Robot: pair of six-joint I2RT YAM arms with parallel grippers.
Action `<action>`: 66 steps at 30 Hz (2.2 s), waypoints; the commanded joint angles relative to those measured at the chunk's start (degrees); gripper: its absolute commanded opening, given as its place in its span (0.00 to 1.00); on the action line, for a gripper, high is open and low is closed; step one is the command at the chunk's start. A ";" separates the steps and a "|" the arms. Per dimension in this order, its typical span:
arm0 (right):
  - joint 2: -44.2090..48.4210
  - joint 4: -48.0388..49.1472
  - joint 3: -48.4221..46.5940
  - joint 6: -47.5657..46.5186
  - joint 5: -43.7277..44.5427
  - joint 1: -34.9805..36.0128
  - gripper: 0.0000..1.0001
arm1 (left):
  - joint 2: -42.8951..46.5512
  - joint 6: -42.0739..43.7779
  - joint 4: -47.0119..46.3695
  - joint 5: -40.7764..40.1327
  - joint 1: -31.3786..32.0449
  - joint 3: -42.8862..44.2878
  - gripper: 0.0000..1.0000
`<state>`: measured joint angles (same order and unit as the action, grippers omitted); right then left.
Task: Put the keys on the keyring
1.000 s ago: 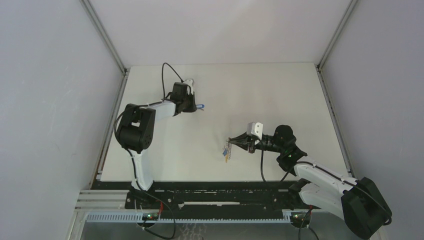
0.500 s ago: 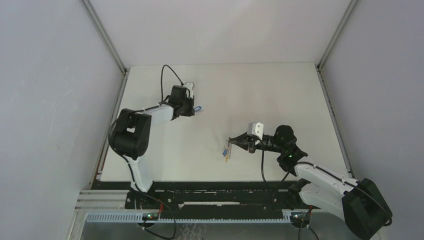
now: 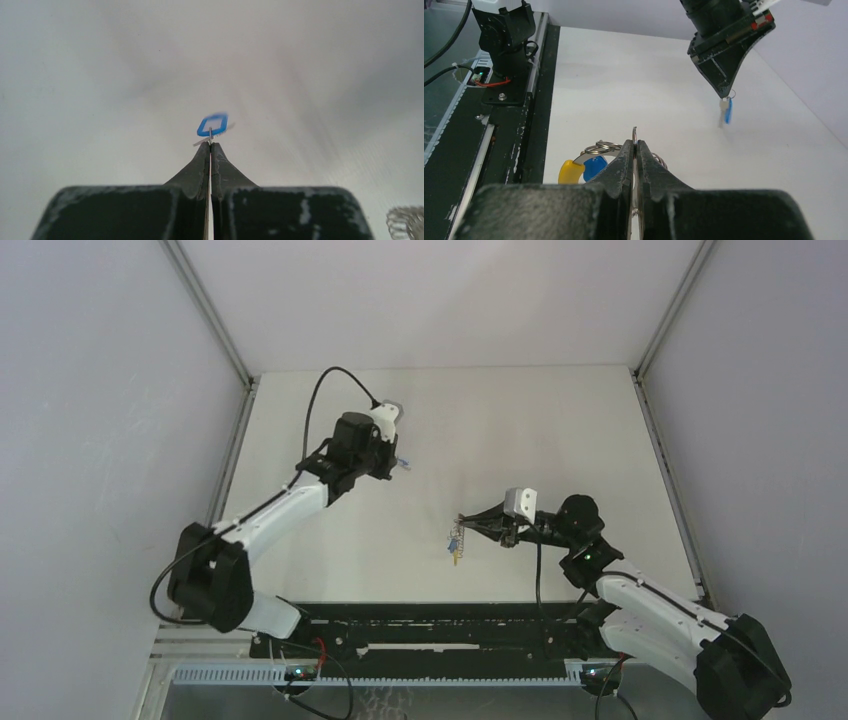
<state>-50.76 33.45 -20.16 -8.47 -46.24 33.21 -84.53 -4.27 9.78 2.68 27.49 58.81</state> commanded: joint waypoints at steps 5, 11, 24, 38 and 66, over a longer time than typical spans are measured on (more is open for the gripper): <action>2.17 1.44 -5.10 -0.76 -2.65 0.65 0.00 | 15.47 10.15 16.97 2.79 3.20 3.00 0.00; 1.57 0.11 -7.96 -3.12 -4.29 0.65 0.00 | 23.32 20.93 24.09 11.11 3.87 4.38 0.00; -5.32 -4.15 -15.28 -9.36 -7.02 3.43 0.00 | 32.30 38.34 30.20 14.97 12.05 3.80 0.00; -10.38 -6.82 -16.99 -20.40 -6.35 7.32 0.00 | 31.24 43.50 32.63 2.87 21.21 4.79 0.00; -2.12 -20.06 -9.44 -13.24 3.21 8.35 0.00 | 21.76 29.51 39.59 2.25 24.02 2.09 0.00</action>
<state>-57.25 11.86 -33.17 -25.67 -46.70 41.36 -61.78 30.35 46.04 7.14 51.27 60.34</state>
